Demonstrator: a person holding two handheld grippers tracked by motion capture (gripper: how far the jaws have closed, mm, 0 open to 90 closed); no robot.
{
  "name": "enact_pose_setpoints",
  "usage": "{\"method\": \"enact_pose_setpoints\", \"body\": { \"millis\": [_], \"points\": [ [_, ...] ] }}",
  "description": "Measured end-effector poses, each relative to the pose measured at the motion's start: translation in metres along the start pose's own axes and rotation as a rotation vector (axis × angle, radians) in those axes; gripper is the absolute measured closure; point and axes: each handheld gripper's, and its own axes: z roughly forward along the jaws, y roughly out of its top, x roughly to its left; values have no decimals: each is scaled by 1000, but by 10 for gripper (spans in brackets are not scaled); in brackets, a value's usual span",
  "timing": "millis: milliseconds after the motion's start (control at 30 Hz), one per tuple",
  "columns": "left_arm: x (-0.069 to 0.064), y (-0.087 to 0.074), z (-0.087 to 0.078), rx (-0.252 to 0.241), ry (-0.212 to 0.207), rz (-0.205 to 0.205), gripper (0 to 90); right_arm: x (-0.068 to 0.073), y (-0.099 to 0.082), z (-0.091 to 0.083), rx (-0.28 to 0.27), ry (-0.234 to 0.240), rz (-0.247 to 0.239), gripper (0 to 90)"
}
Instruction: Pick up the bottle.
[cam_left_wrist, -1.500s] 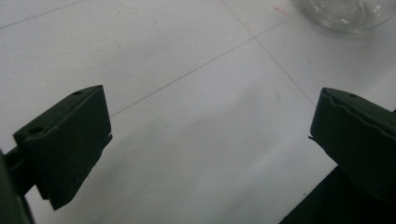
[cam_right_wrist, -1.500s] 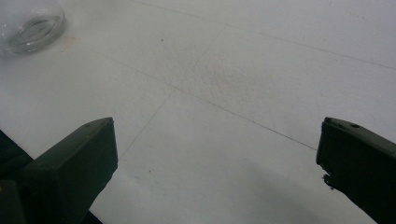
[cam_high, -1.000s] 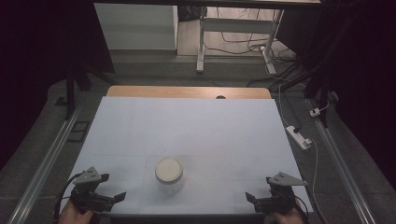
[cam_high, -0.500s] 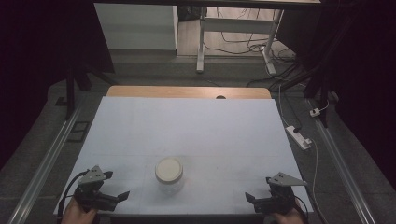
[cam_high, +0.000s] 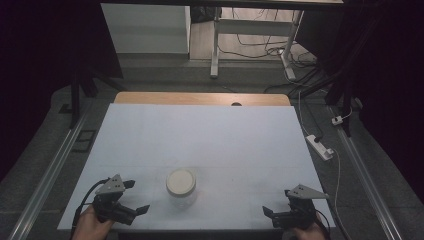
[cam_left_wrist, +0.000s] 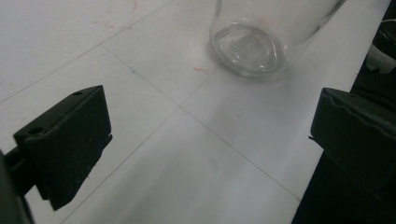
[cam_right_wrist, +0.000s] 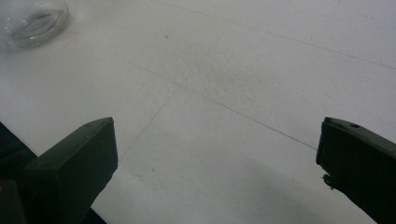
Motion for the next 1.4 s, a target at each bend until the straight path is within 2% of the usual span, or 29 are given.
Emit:
{"method": "enact_pose_setpoints", "body": {
  "millis": [233,433,633,767,967,1167,1400],
  "points": [
    [2,6,8,-6,-7,-14,0,0,0,1,6,3,-3,0],
    [5,14,16,-10,-37,-43,0,0,0,1,7,5,-3,0],
    [3,23,29,23,-55,-40,0,1,0,1,10,6,-11,0],
    [0,30,34,50,-41,-8,0,1,0,1,13,7,-13,0],
    [-4,41,42,45,-71,49,0,1,1,2,14,13,-18,0],
    [-10,49,55,55,-129,101,0,3,1,2,18,17,-38,0],
    [-17,57,69,67,-151,157,0,3,1,3,22,24,-45,0]
  ]
}}
